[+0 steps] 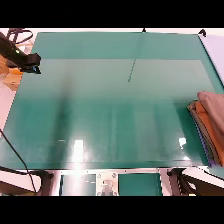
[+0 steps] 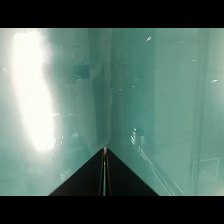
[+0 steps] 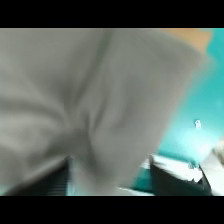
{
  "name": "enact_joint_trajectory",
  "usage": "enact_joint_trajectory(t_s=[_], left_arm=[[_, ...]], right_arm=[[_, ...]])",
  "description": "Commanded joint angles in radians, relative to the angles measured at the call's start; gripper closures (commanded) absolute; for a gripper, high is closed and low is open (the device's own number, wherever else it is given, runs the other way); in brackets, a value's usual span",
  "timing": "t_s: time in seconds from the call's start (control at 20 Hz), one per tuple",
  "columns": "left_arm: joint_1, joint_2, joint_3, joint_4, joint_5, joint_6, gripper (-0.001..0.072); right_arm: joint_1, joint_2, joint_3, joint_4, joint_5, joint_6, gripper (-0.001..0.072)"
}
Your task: Fold the shirts.
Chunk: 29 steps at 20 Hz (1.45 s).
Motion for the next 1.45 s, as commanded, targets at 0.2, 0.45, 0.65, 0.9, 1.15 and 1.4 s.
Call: enact_joint_trajectory(t_s=[0.2, 0.45, 0.65, 0.9, 1.15, 1.4], left_arm=[[0.001, 0.005, 0.000, -0.030, 0.011, 0.002, 0.0687], [-0.032, 0.134, -0.161, -0.071, 0.026, 0.001, 0.0688], [-0.126, 0.409, -0.587, -0.074, 0.167, -0.007, 0.0688], [-0.236, 0.700, -1.008, -0.092, 0.306, -0.087, 0.0687], [-0.236, 0.736, -1.041, -0.108, 0.302, -0.086, 0.0685], [-0.236, 0.736, -1.041, -0.108, 0.322, -0.086, 0.0686]], right_arm=[[0.099, -0.034, 0.122, 0.310, -0.070, 0.013, 0.0673], [0.467, 0.047, 0.157, 0.467, -0.286, -0.088, 0.0700], [0.749, 0.216, -0.132, 0.465, -0.338, -0.139, 0.0699], [1.012, 0.459, -0.576, 0.494, -0.468, -0.113, 0.0699], [1.143, 0.479, -0.618, 0.501, -0.410, -0.095, 0.0698], [1.154, 0.479, -0.618, 0.504, -0.411, -0.095, 0.0698]])
